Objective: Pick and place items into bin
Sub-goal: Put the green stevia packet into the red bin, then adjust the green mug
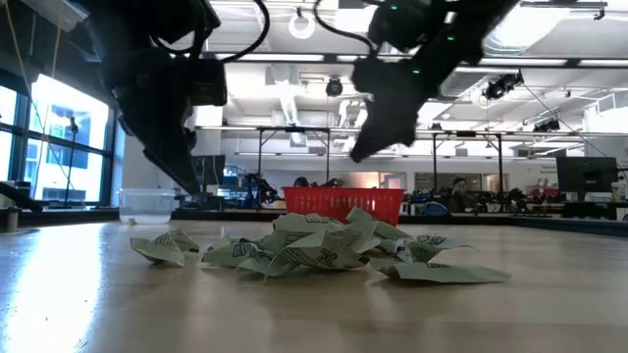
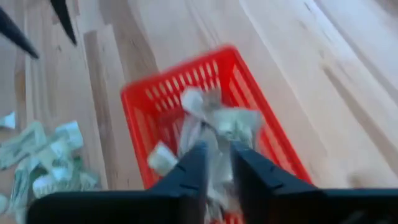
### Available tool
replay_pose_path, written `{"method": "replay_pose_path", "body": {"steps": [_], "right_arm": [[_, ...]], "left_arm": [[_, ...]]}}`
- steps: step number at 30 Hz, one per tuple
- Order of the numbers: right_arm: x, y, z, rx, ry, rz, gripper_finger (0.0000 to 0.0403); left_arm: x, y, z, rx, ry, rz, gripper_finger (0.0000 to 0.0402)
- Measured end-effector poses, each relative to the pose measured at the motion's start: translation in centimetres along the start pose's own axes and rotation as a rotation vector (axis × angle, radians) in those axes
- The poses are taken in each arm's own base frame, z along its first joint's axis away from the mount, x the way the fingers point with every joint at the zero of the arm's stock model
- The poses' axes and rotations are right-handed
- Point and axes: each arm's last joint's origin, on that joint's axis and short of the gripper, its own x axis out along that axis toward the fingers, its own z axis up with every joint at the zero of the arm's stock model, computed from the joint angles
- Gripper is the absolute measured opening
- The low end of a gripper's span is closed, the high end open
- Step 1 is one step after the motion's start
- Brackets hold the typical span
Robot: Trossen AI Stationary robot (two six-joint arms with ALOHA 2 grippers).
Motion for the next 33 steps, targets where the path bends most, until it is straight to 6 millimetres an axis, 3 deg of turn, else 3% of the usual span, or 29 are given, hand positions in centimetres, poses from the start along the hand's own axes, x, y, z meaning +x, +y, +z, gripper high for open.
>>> {"method": "replay_pose_path", "body": {"steps": [6, 12, 15, 18, 22, 27, 33], "right_arm": [[-0.5, 0.5, 3.6, -0.083, -0.006, -0.015, 0.0188], [-2.8, 1.2, 3.2, -0.294, 0.148, -0.09, 0.0266], [-3.6, 1.6, 2.1, -0.349, 0.248, -0.111, 0.0278], [-3.9, 2.0, 1.1, -0.35, 0.334, -0.138, 0.0279], [-4.1, 3.0, 0.5, -0.317, 0.357, -0.16, 0.0279], [-4.3, 4.6, 0.0, -0.324, 0.335, -0.208, 0.028], [-4.6, 5.7, -0.2, -0.352, 0.276, -0.331, 0.028]], "left_arm": [[-0.1, -2.7, -0.4, 0.256, -0.057, -0.103, 0.0215], [0.1, -6.0, -1.1, 0.572, -0.151, -0.214, 0.0215], [1.6, -7.0, -1.8, 0.651, -0.086, -0.261, 0.0215], [2.7, -7.8, -1.0, 0.742, -0.099, -0.257, 0.0215], [3.5, -6.9, 0.6, 0.746, -0.086, -0.226, 0.0215], [2.5, -5.8, 2.0, 0.714, -0.016, -0.2, 0.021], [0.6, -6.8, 2.3, 0.706, 0.056, -0.209, 0.0184]]}}
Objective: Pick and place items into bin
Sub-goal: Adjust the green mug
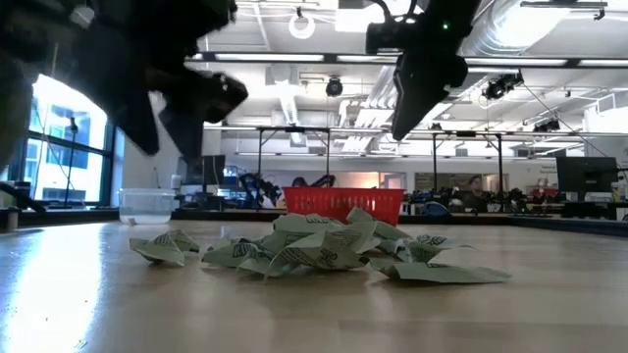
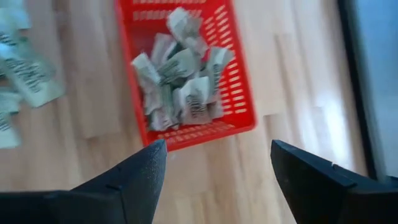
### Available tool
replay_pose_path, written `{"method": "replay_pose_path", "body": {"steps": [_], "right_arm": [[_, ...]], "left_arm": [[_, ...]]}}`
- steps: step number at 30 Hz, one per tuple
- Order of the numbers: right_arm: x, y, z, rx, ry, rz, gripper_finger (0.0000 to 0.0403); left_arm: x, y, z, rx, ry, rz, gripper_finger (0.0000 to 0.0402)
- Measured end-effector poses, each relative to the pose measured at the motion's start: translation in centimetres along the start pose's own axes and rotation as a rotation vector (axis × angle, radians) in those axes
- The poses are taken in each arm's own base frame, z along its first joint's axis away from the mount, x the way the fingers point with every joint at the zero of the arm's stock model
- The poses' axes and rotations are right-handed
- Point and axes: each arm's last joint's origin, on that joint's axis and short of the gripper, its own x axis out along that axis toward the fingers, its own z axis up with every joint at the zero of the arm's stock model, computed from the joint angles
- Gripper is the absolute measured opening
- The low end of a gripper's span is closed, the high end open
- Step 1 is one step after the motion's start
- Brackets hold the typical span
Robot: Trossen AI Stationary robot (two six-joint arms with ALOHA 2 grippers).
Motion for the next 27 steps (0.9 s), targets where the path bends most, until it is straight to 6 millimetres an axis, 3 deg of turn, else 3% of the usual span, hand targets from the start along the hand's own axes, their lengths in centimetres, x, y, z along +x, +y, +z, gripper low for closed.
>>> {"method": "replay_pose_path", "body": {"steps": [7, 13, 20, 27], "right_arm": [[0.0, -0.1, 0.1, 0.008, -0.018, -0.037, 0.028], [0.0, 0.0, 0.0, 0.0, -0.004, -0.016, 0.0279], [0.0, -0.1, -0.1, 0.002, 0.011, -0.027, 0.0279], [0.4, -0.9, -0.1, 0.006, 0.029, 0.003, 0.0279]], "left_arm": [[-0.8, -0.3, -0.5, -0.027, 0.038, -0.002, 0.0162], [-0.8, -0.3, -0.5, 0.048, 0.036, 0.008, 0.016], [0.6, -0.1, -2.8, -0.023, 0.075, 0.123, 0.016], [0.6, -0.4, -3.4, 0.049, 0.083, 0.055, 0.016]]}}
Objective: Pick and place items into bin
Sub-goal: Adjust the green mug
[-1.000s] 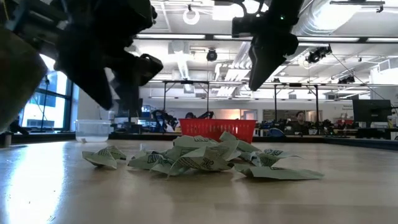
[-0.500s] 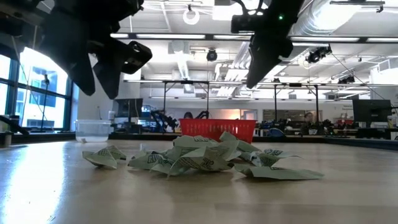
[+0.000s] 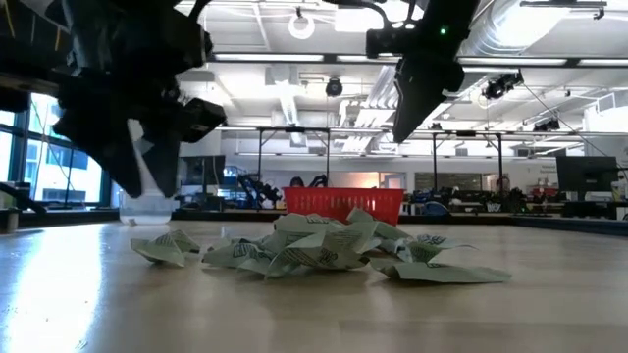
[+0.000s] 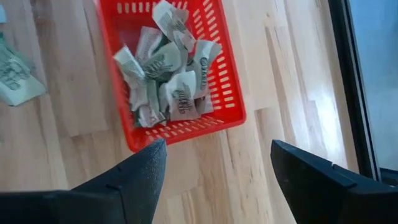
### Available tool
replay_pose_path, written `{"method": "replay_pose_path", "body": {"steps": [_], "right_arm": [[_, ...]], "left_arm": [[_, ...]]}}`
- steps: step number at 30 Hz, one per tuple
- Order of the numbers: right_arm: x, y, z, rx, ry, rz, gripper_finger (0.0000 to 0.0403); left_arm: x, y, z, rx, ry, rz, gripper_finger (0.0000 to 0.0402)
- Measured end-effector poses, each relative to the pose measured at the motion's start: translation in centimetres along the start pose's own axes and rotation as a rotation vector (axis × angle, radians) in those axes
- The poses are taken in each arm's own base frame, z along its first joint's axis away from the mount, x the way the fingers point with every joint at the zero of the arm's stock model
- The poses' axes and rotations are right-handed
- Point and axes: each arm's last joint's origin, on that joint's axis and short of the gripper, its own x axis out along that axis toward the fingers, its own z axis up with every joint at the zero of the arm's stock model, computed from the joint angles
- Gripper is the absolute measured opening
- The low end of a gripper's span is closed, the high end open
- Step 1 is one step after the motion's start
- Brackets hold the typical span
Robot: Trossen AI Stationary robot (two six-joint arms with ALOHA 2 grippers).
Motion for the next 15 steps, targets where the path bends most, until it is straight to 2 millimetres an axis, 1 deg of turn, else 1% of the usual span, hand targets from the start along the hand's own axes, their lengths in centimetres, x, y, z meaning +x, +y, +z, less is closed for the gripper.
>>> {"method": "replay_pose_path", "body": {"steps": [4, 6, 8, 10, 11, 13, 15], "right_arm": [[0.3, -0.6, -0.1, -0.022, 0.025, 0.019, 0.0279], [0.4, -0.9, -0.2, -0.016, 0.037, 0.022, 0.0279], [0.5, -1.2, -0.3, -0.003, 0.052, 0.023, 0.0279], [0.6, -1.4, -0.3, 0.017, 0.06, 0.031, 0.0279], [0.6, -1.5, -0.4, 0.024, 0.064, 0.039, 0.0279], [0.6, -1.5, -0.4, 0.032, 0.066, 0.04, 0.0279], [0.6, -1.5, -0.3, 0.026, 0.061, 0.038, 0.0279]], "left_arm": [[0.0, -0.3, 0.0, 0.194, -0.027, -0.101, 0.016], [0.2, -0.3, 0.3, 0.284, -0.062, -0.123, 0.016], [0.4, -0.3, 0.2, 0.323, -0.051, -0.123, 0.016], [0.2, -0.2, 0.1, 0.3, -0.01, -0.078, 0.016], [-0.3, -0.1, 0.2, 0.264, 0.032, -0.049, 0.016], [-2.1, 0.1, 0.5, 0.148, 0.124, 0.005, 0.016], [-3.9, 0.5, 1.6, 0.012, 0.166, 0.05, 0.016]]}}
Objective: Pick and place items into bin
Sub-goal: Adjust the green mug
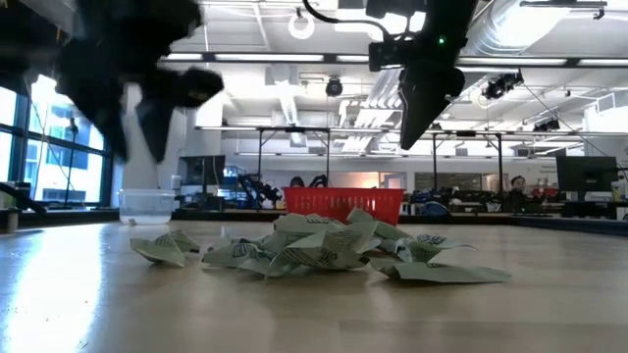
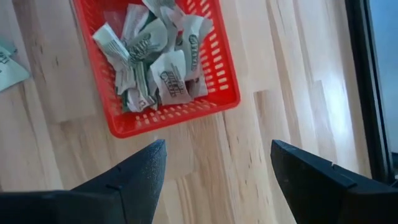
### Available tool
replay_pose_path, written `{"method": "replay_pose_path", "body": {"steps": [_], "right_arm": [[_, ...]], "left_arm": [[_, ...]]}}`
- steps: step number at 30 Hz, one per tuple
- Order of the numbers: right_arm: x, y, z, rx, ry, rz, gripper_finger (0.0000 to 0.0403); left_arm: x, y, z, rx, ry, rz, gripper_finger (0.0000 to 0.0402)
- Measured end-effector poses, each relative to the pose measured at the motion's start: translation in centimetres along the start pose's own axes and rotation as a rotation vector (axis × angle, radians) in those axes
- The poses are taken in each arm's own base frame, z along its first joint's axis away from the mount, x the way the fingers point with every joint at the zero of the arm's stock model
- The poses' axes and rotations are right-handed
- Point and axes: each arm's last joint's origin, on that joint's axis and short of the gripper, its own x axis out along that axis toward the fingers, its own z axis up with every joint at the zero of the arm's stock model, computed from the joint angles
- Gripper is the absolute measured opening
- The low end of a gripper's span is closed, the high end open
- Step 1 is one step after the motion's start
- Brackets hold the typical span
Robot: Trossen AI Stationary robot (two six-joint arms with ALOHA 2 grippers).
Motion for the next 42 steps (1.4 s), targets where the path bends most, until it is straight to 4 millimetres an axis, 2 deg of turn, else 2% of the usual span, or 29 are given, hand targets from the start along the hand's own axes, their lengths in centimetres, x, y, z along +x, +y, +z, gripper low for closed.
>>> {"method": "replay_pose_path", "body": {"steps": [5, 8, 11, 15, 18, 22, 25, 28, 30, 35, 42], "right_arm": [[0.0, 0.0, 0.1, -0.027, -0.016, -0.021, 0.0279], [0.0, -0.1, 0.1, -0.042, -0.016, -0.034, 0.0279], [0.0, -0.1, 0.1, -0.065, -0.016, -0.04, 0.0279], [0.0, -0.2, 0.3, -0.111, -0.028, -0.059, 0.0279], [0.1, -0.5, 0.5, -0.125, -0.048, -0.06, 0.0279], [0.2, -0.9, 1.1, -0.112, -0.097, -0.043, 0.0279], [0.4, -1.4, 1.5, -0.093, -0.124, -0.039, 0.0279], [0.6, -2.0, 1.6, -0.067, -0.129, -0.038, 0.0279], [0.7, -2.4, 1.6, -0.041, -0.126, -0.041, 0.0279], [1.0, -3.4, 1.7, -0.001, -0.13, -0.054, 0.0279], [1.3, -4.6, 1.7, 0.035, -0.131, -0.081, 0.0279]], "left_arm": [[-4.6, 0.6, 1.1, -0.385, 0.192, 0.094, 0.016], [-6.5, -0.3, 1.4, -0.669, 0.338, 0.149, 0.0155], [-8.2, -3.6, 2.9, -0.878, 0.31, 0.184, 0.0142], [-9.8, -10.2, 5.7, -1.003, 0.118, 0.199, 0.0121], [-9.5, -15.0, 7.1, -1.056, 0.097, 0.21, 0.0104], [-7.2, -20.9, 8.8, -1.016, 0.285, 0.102, 0.0081], [-5.8, -23.6, 10.2, -1.008, 0.361, 0.077, 0.0079], [-5.3, -24.4, 10.9, -1.119, 0.395, 0.162, 0.0097], [-5.2, -24.7, 11.4, -1.202, 0.381, 0.16, 0.0118], [-5.6, -25.9, 10.7, -1.383, 0.378, 0.196, 0.0184], [-6.3, -28.1, 9.5, -1.358, 0.452, 0.176, 0.0275]]}}
